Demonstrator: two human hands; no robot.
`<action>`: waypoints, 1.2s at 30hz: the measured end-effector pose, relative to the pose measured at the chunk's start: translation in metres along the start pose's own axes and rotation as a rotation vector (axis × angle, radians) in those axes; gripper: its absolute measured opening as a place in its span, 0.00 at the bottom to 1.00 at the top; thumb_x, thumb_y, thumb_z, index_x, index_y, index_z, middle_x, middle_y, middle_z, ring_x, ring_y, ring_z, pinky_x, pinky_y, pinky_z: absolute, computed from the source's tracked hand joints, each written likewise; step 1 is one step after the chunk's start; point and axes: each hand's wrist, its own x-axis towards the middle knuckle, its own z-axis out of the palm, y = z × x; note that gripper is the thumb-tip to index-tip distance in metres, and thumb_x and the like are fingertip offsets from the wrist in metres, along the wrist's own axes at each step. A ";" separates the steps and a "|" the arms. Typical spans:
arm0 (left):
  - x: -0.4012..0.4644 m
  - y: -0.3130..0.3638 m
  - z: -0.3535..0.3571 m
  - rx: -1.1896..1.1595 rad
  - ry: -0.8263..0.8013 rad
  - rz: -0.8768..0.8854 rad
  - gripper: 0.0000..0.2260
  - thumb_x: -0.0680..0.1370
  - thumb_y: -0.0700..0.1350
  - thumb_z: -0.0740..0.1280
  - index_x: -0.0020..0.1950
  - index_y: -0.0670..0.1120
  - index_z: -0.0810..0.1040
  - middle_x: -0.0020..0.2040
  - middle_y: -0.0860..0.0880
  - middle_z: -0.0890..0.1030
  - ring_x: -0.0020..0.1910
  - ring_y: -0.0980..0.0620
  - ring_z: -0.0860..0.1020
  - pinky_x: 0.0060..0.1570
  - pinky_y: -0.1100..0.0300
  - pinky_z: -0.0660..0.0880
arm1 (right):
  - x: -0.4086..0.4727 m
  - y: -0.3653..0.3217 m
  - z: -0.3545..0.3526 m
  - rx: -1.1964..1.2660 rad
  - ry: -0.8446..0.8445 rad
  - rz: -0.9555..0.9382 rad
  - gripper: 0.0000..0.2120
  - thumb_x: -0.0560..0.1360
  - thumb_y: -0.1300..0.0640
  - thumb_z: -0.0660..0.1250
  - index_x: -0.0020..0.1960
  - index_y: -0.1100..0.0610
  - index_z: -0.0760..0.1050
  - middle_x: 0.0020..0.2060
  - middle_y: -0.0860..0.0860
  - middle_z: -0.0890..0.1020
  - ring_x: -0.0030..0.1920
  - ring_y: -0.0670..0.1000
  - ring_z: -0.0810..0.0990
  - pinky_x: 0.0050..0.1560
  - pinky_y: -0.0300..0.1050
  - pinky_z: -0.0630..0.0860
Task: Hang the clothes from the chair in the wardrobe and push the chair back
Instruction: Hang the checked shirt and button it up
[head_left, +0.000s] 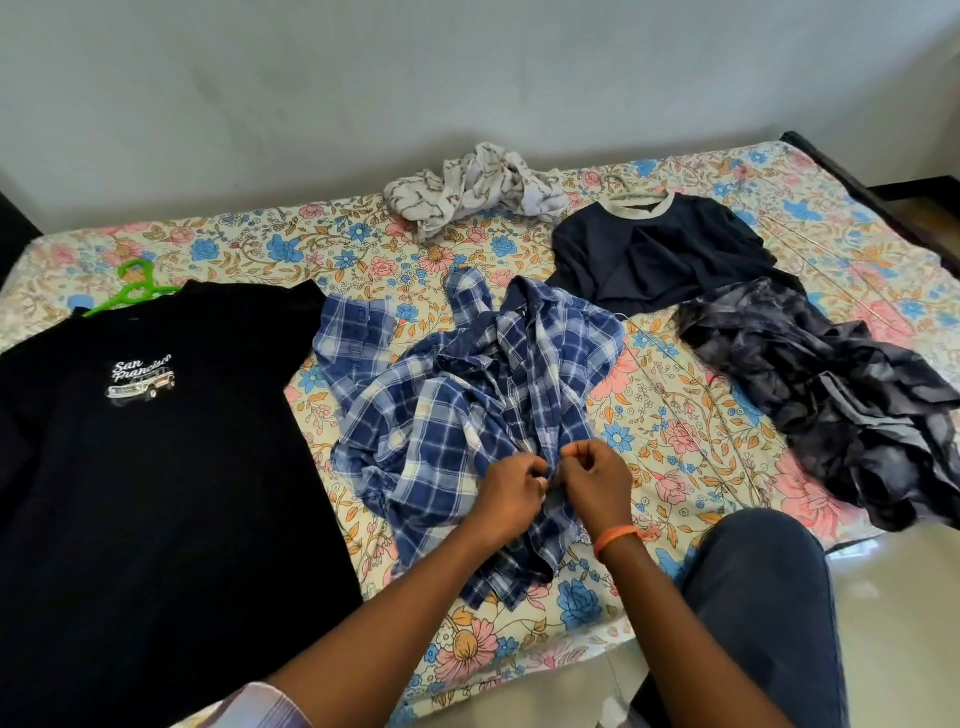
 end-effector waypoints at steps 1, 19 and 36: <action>-0.002 0.001 0.003 0.020 -0.033 0.031 0.09 0.81 0.37 0.62 0.58 0.43 0.80 0.47 0.48 0.81 0.36 0.56 0.77 0.32 0.68 0.71 | 0.003 -0.003 0.002 -0.043 0.042 -0.063 0.06 0.72 0.66 0.69 0.42 0.56 0.77 0.36 0.51 0.81 0.38 0.51 0.80 0.39 0.39 0.75; 0.027 -0.016 0.016 -0.433 0.230 -0.352 0.08 0.83 0.39 0.58 0.59 0.47 0.73 0.44 0.46 0.82 0.30 0.52 0.77 0.28 0.60 0.71 | 0.053 0.022 0.011 -0.178 -0.025 -0.070 0.03 0.74 0.61 0.71 0.42 0.61 0.82 0.37 0.54 0.83 0.40 0.52 0.79 0.44 0.43 0.74; 0.062 -0.008 0.021 0.138 0.263 -0.039 0.05 0.79 0.43 0.68 0.50 0.47 0.83 0.47 0.52 0.78 0.41 0.56 0.76 0.34 0.67 0.68 | 0.065 0.019 -0.009 0.482 -0.268 0.338 0.05 0.78 0.63 0.66 0.44 0.63 0.74 0.34 0.57 0.77 0.37 0.57 0.79 0.38 0.54 0.80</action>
